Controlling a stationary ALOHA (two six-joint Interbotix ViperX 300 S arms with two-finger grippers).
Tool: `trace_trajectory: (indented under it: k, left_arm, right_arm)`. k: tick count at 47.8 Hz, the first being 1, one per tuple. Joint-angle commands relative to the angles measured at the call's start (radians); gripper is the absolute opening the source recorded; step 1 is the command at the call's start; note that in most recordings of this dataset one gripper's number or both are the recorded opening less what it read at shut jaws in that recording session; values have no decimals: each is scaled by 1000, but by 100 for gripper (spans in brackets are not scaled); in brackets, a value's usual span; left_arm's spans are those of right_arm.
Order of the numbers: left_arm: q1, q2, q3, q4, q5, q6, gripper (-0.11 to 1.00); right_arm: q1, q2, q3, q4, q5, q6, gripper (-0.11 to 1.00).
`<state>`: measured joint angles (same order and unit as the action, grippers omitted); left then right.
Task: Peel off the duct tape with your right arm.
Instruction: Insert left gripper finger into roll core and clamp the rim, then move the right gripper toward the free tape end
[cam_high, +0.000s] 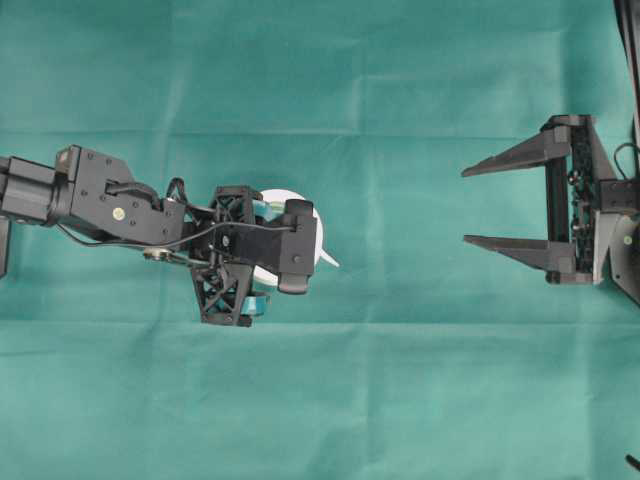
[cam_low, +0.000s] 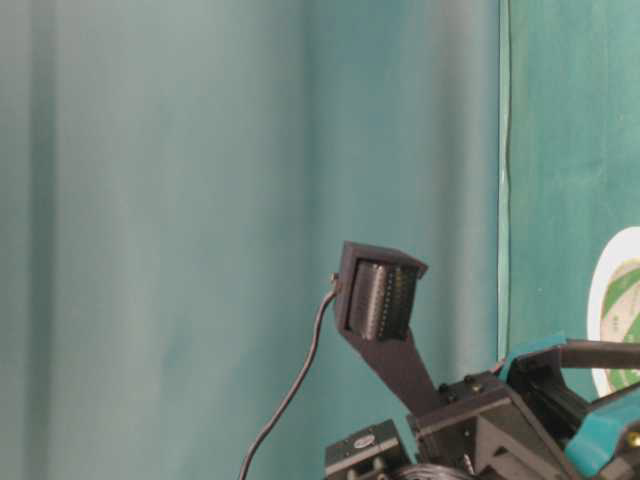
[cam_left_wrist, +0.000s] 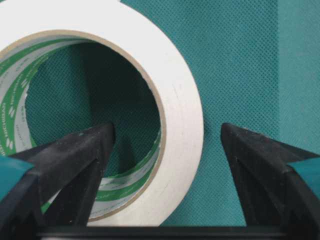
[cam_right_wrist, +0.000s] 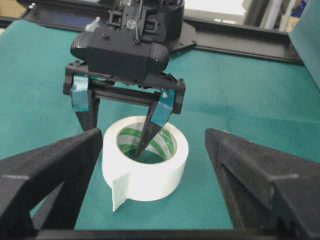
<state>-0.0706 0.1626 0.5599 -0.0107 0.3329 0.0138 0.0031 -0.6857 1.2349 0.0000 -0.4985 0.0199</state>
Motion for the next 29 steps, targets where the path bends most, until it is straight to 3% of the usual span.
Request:
trace_trajectory:
  k: [1,7,14,19,29]
  left_arm:
    - [6,-14,-3,2,-3,-2,91]
    - [6,-14,-2,2,-2,-3,80]
    - [3,-17,-3,2,-2,-3,43]
    - [-2,-21,-12,2,2,-3,25]
    - [-14,-49,-34,2,11,-6,21]
  right_arm:
    - [2,8,-20,-2,-14,0,76]
    - [2,15,-18,-2,-15,0,76]
    - [2,15,-15,-2,-20,2,76]
    - [2,15,-14,-2,-21,2,76]
    - [2,17,-12,-2,-21,2,76]
